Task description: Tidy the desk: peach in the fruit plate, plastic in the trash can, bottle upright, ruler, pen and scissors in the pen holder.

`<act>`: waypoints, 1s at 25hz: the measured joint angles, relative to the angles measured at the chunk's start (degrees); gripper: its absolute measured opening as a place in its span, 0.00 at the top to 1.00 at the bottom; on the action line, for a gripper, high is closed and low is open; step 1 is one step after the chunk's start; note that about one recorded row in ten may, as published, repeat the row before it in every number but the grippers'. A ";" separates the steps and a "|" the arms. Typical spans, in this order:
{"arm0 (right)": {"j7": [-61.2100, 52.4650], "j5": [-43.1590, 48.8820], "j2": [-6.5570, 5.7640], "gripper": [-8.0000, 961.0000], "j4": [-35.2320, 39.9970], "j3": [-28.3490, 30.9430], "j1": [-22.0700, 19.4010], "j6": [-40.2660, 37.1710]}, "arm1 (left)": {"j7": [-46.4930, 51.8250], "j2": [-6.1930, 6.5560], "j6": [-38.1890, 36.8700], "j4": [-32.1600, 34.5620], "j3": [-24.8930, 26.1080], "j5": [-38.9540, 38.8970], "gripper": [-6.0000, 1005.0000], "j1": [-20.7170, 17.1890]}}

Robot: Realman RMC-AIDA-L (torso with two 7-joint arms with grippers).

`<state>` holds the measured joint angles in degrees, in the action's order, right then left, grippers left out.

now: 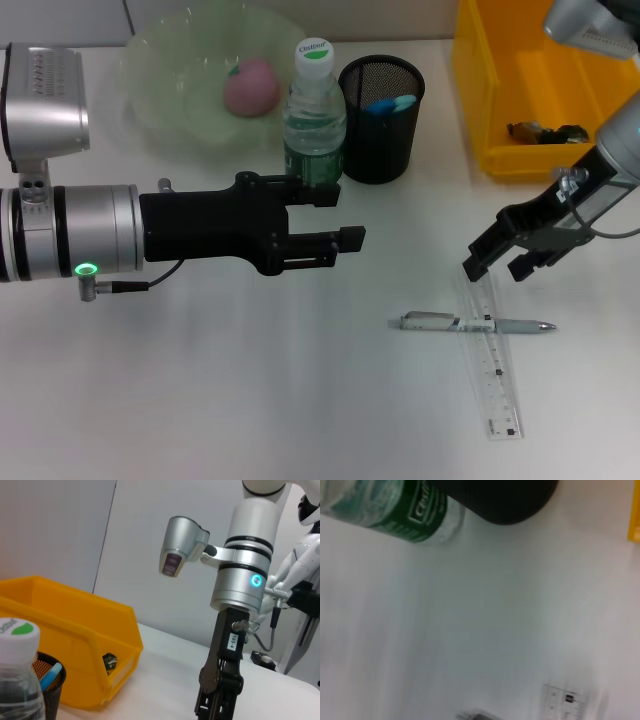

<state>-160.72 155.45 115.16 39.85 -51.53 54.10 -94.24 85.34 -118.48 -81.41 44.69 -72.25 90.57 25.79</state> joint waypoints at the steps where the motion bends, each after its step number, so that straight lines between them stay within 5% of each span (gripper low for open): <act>1: 0.07 0.23 0.02 0.32 -0.25 -0.12 -0.07 0.36 | 0.00 0.00 0.04 -0.03 0.00 0.00 0.34 0.00; 25: 0.24 1.00 2.50 0.31 -0.85 -7.47 0.92 5.59 | 0.00 -0.09 1.08 -0.96 -0.03 0.02 0.34 0.18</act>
<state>-160.48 156.45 117.66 39.00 -59.00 55.03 -88.65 85.34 -118.57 -80.32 43.74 -72.28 90.59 25.97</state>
